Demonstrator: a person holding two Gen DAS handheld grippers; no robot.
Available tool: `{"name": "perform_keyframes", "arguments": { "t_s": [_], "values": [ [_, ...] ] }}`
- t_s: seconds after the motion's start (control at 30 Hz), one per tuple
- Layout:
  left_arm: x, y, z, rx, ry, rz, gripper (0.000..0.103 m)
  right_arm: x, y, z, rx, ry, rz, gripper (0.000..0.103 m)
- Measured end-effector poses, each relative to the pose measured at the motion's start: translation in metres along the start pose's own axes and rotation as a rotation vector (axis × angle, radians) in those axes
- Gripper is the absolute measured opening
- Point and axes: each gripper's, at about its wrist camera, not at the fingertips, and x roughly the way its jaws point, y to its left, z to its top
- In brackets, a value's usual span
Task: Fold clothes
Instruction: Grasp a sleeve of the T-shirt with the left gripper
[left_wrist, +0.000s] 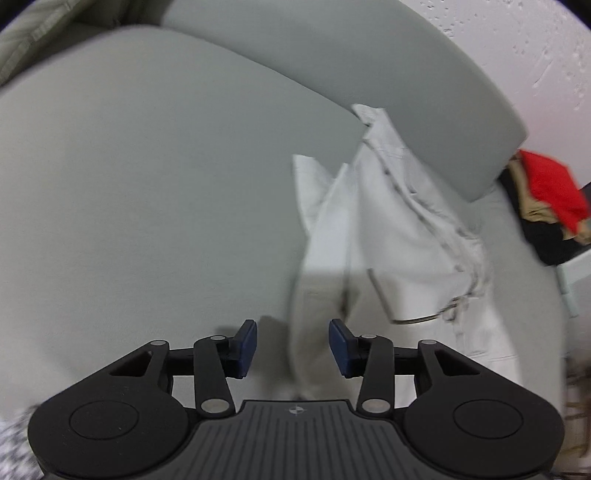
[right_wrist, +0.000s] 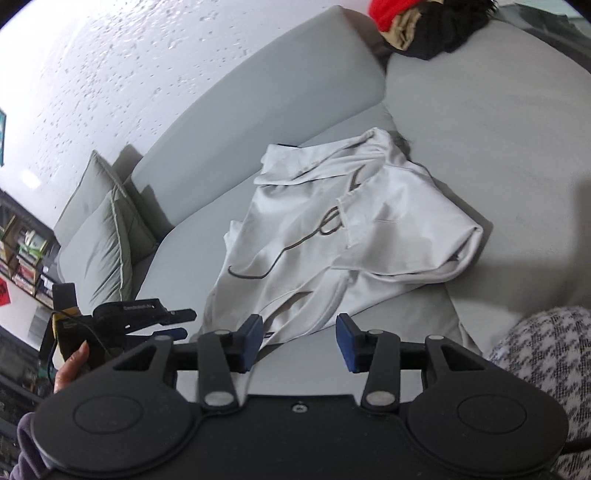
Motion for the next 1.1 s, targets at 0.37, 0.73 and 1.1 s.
{"name": "perform_keyframes", "arguments": {
  "t_s": [0.37, 0.73, 1.1],
  "values": [
    [0.040, 0.014, 0.017, -0.095, 0.061, -0.132, 0.041, 0.013, -0.025, 0.004, 0.057, 0.008, -0.033, 0.044],
    [0.041, 0.024, 0.012, -0.243, 0.010, -0.217, 0.003, 0.014, -0.041, 0.004, 0.125, -0.007, -0.025, 0.045],
    [-0.055, -0.001, -0.022, -0.058, -0.266, 0.132, 0.001, 0.012, -0.046, 0.005, 0.146, -0.070, -0.106, 0.045]
  ]
}}
